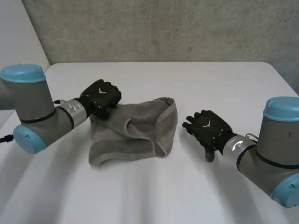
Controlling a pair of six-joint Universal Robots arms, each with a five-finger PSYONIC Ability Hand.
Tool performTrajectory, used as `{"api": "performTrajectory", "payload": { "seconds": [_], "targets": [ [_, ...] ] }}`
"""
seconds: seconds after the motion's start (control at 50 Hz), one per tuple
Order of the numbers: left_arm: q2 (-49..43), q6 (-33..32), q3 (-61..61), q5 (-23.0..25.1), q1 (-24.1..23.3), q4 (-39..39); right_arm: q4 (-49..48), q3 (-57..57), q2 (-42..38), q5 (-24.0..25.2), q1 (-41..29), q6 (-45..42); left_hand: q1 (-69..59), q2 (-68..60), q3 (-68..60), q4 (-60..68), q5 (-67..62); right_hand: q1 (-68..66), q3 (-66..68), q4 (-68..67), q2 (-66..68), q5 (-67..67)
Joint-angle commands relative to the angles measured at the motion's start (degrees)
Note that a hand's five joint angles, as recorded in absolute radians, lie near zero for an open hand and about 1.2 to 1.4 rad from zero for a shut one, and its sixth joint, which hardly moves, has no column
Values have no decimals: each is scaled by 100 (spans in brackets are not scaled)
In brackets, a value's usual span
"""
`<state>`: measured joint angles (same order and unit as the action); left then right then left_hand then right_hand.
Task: Fold the towel.
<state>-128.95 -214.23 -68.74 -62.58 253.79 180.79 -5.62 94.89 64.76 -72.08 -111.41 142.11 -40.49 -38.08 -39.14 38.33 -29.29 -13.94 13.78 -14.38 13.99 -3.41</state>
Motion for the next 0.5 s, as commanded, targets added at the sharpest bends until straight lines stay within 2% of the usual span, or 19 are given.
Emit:
{"api": "performTrajectory", "payload": {
  "seconds": [0.02, 0.1, 0.14, 0.2, 0.26, 0.28, 0.32, 0.34, 0.38, 0.4, 0.42, 0.46, 0.48, 0.5],
  "targets": [
    [316, 485, -490, -35, -13, -324, -88, 3, 37, -26, -65, 272, 2758, 2517, 2622, -2542, 2638, 394, -378, 438, -399, 341],
    [678, 988, -782, -26, -66, -440, -106, -67, 81, -43, -74, 816, 2775, 2534, 2640, -2560, 2655, 394, -378, 438, -399, 341],
    [1071, 1504, -1035, -34, -180, -440, -106, -93, 107, -43, -82, 1001, 2759, 2517, 2623, -2543, 2638, 394, -378, 438, -399, 341],
    [1267, 1770, -1116, -70, -242, -440, -141, -128, 186, 1, -100, 1291, 2725, 2484, 2589, -2509, 2605, 394, -378, 438, -399, 341],
    [1547, 2673, -1282, -122, -417, -440, -263, -190, 213, 36, -249, 1328, 2624, 2383, 2489, -2408, 2504, 394, -378, 438, -399, 341],
    [1548, 2676, -1283, -122, -418, -440, -264, -190, 213, 36, -249, 1328, 2624, 2383, 2488, -2408, 2504, 394, -378, 438, -399, 341],
    [1583, 3262, -1379, -210, -575, -440, -326, -243, 204, 53, -381, 1328, 2574, 2333, 2438, -2358, 2454, 394, -378, 438, -399, 341],
    [1583, 3265, -1379, -210, -576, -440, -369, -356, 117, 45, -547, 1302, 2573, 2332, 2438, -2358, 2453, 394, -378, 438, -399, 341],
    [1574, 3502, -1423, -377, -708, -440, -387, -463, 11, 45, -645, 1240, 2523, 2282, 2387, -2307, 2403, 394, -378, 438, -399, 341],
    [1548, 3685, -1467, -708, -925, -440, -387, -567, -137, 45, -732, 1153, 2473, 2232, 2337, -2257, 2353, 394, -378, 438, -399, 341],
    [1548, 3686, -1467, -711, -927, -440, -379, -699, -269, 45, -829, 1013, 2472, 2231, 2337, -2257, 2352, 394, -378, 438, -399, 341],
    [1478, 3765, -1502, -1297, -1234, -405, -387, -822, -384, 53, -908, 872, 2271, 2030, 2136, -2056, 2151, 394, -378, 438, -399, 341],
    [1478, 3766, -1502, -1300, -1235, -405, -379, -953, -533, 53, -1022, 697, 2271, 2029, 2135, -2055, 2150, 394, -378, 438, -399, 341],
    [1399, 3774, -1511, -1631, -1357, -335, -378, -955, -534, 53, -1023, 695, 2271, 2029, 2135, -2055, 2150, 394, -378, 438, -399, 341]
  ]
}}
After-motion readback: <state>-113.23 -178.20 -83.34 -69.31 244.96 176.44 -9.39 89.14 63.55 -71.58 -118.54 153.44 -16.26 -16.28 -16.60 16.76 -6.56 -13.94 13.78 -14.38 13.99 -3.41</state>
